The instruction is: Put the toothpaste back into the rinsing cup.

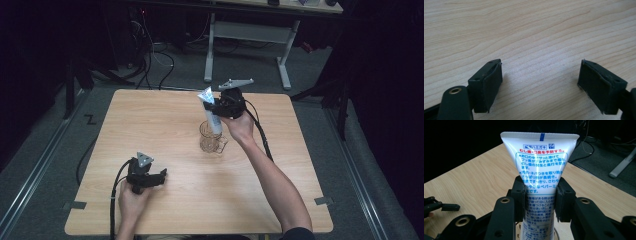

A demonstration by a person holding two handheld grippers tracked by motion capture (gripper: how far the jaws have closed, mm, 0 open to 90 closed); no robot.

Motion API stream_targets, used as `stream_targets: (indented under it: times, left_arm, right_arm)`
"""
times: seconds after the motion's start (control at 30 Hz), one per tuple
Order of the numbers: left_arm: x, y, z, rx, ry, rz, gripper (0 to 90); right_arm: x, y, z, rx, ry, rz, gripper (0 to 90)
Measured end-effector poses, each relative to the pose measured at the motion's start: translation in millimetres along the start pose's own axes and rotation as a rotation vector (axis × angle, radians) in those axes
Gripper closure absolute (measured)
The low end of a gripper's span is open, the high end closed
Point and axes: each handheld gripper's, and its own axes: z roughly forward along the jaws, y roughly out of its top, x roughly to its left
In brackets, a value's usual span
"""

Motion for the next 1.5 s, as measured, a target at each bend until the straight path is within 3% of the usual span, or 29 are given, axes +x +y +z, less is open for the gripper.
stream_targets:
  times: [0.9,1.5]
  left_arm:
    - [0.0,0.0,0.0,0.001,0.0,0.0,19.6]
    - [0.0,0.0,0.0,0.0,0.0,0.0,19.6]
  right_arm:
    - [5.3,-6.0,21.2,0.067,-0.012,-0.034,65.8]
    - [4.1,-17.8,29.4,0.089,-0.007,-0.02,65.4]
